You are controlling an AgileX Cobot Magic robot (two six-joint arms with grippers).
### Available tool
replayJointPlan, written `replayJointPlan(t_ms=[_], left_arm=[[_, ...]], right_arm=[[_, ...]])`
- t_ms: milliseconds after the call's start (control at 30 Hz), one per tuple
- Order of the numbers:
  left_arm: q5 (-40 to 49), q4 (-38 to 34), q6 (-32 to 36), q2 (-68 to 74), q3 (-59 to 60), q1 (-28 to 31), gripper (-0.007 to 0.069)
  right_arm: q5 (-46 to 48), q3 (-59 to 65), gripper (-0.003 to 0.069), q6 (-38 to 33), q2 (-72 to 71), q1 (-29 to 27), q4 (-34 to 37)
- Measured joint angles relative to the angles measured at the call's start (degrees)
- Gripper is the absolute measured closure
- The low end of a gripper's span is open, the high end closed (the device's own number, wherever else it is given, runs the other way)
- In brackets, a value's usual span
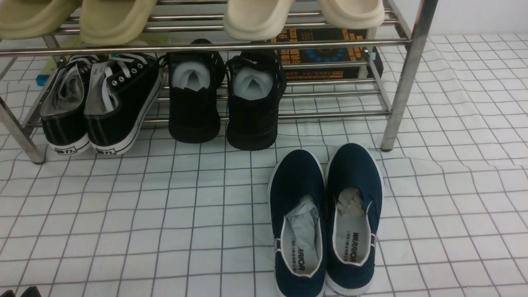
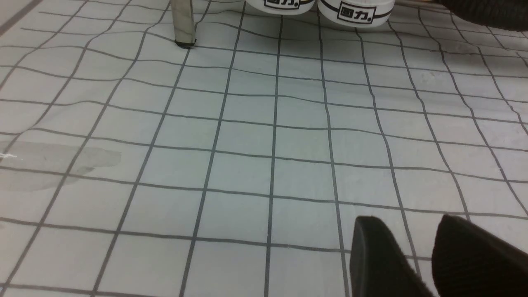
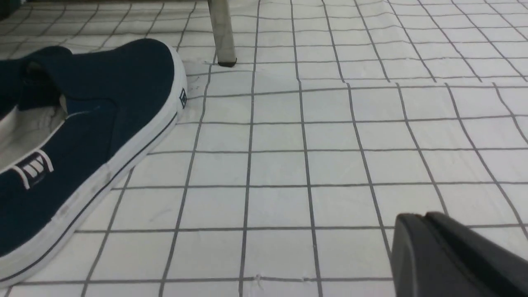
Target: Take the shoes off the shelf with your hand from the white checkered tablecloth.
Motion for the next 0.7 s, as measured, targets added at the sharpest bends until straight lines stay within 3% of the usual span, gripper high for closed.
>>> replayJointPlan(t_ms=[333,700], left_arm=[[0.00,0.00,0.00,0.00,0.00,0.00,0.0385],[0.00,0.00,0.00,0.00,0.00,0.00,0.0385]], right_arm=[[0.54,-0.07,0.0617,-0.26,0.00,-3.82,0.02],[0.54,-0.11,0.0602,-0.26,0.00,-4.07,0.02]])
